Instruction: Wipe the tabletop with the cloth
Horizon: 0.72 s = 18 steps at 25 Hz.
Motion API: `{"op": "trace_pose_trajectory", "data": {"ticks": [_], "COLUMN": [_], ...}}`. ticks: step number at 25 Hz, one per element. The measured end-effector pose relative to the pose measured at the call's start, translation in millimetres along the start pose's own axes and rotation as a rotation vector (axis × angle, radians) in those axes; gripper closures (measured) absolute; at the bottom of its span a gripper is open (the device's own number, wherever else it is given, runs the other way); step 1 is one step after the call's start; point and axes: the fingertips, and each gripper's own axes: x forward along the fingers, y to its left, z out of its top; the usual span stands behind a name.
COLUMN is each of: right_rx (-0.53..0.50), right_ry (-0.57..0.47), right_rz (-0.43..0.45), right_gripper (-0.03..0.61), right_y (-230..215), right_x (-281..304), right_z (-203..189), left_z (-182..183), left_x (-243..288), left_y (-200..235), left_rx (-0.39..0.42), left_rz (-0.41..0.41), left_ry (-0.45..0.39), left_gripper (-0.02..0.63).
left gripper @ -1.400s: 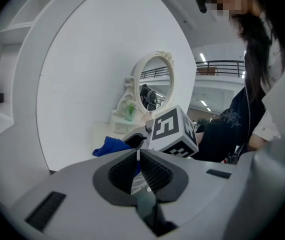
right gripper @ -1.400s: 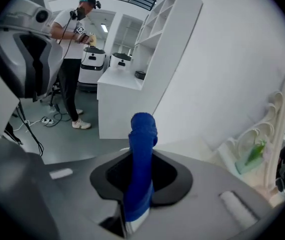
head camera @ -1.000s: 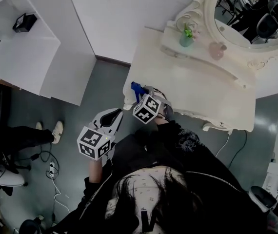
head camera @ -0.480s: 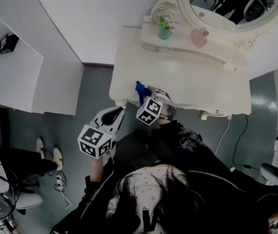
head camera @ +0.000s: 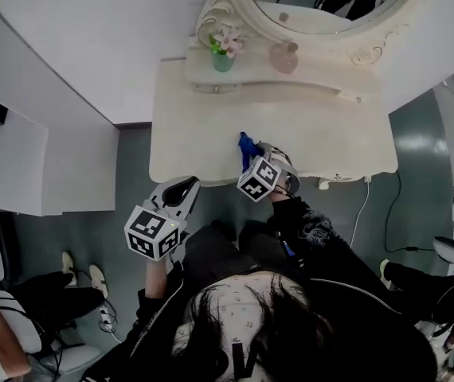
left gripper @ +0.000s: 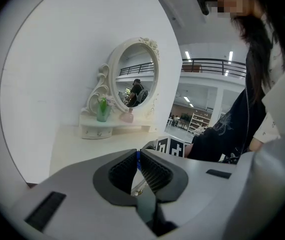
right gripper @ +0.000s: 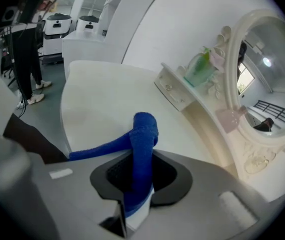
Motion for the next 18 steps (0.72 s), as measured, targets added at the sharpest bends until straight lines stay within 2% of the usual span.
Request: {"op": "trace_pose_trajectory", "data": {"ticks": [5, 11, 18], "right_rx": [0.076, 0.148, 0.202], "right_ry": [0.024, 0.046, 0.062], "right_rz": [-0.035, -0.040, -0.058], "right_gripper": [0.503, 0.505, 0.503], "right_y": [-46.6, -94.5, -150.9], "right_x": [-3.8, -13.4, -24.8], "right_z": [-55.5, -125.8, -210.2], "left_z": [14.0, 28.8, 42.5], "left_x": [47.6, 110.0, 184.7], "left_y": [-32.9, -87.3, -151.9], "left_rx": [0.039, -0.001, 0.039], "left_rz": [-0.039, -0.090, -0.148], "left_ry": [0.022, 0.022, 0.044], "left_gripper": [0.612, 0.612, 0.612]}}
